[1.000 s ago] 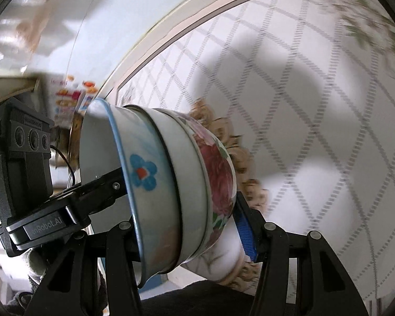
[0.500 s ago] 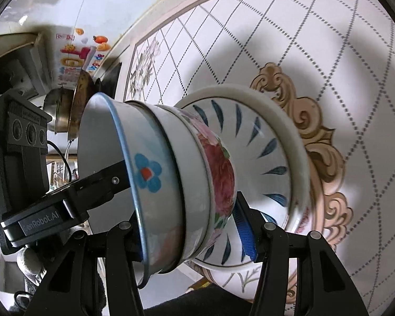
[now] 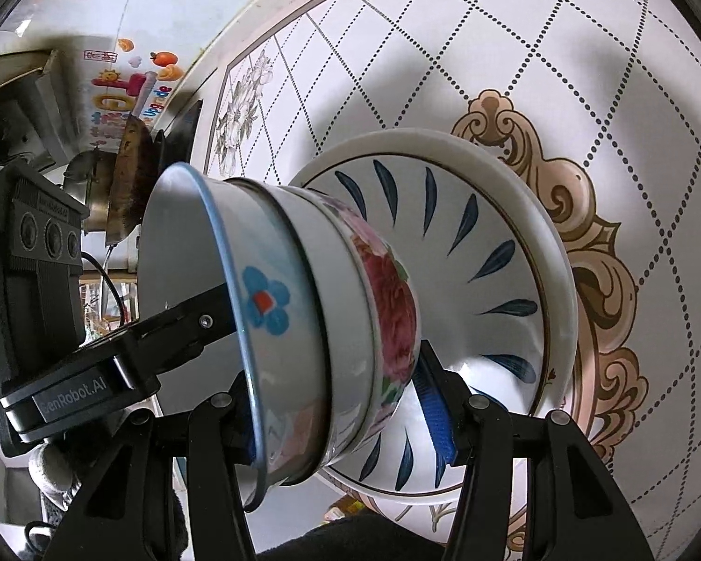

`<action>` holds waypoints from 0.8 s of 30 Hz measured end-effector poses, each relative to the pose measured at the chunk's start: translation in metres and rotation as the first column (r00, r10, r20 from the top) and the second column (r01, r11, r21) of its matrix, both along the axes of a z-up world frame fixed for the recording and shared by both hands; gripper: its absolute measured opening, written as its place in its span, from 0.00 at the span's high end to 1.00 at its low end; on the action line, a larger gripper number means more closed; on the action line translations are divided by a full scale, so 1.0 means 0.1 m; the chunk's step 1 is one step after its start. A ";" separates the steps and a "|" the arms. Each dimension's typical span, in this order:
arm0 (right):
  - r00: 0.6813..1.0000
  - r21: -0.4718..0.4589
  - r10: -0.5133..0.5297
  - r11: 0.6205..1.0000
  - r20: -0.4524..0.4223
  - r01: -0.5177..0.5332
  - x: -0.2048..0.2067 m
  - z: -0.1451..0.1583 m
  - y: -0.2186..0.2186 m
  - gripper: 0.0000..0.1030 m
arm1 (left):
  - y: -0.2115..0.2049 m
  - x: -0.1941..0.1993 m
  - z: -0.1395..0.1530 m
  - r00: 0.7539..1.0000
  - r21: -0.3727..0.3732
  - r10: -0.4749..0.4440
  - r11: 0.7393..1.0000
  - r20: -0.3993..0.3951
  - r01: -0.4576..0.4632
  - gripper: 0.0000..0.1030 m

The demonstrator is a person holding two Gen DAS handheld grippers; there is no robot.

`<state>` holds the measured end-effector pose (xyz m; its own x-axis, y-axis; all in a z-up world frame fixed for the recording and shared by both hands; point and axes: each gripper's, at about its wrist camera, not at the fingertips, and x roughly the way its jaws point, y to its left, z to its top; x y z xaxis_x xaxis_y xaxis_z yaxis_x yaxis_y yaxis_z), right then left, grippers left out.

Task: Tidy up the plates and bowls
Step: 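Carry the nested bowls and lower them onto the blue-striped plate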

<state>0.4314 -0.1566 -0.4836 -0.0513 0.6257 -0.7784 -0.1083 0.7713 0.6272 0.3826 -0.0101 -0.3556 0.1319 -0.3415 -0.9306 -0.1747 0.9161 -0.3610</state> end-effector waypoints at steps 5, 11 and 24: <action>1.000 -0.014 0.000 1.000 0.000 0.000 0.01 -0.01 0.06 0.45 | 0.00 0.01 -0.04 1.000 0.010 -0.003 1.000 -0.002 0.003 0.52; 1.000 -0.014 0.000 1.000 -0.007 0.000 0.03 -0.03 0.00 0.46 | 0.00 0.01 -0.05 1.000 0.003 -0.008 1.000 -0.005 0.008 0.52; 0.992 -0.148 0.010 0.989 0.128 0.009 -0.22 0.43 -0.01 0.38 | 0.11 -0.34 0.59 0.987 0.212 -0.005 0.977 0.160 -0.030 0.51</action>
<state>0.4093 -0.1576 -0.4403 0.0545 0.5028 -0.8627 -0.1810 0.8546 0.4867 0.3491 0.0007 -0.2963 0.2868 -0.1353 -0.9484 -0.1430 0.9728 -0.1821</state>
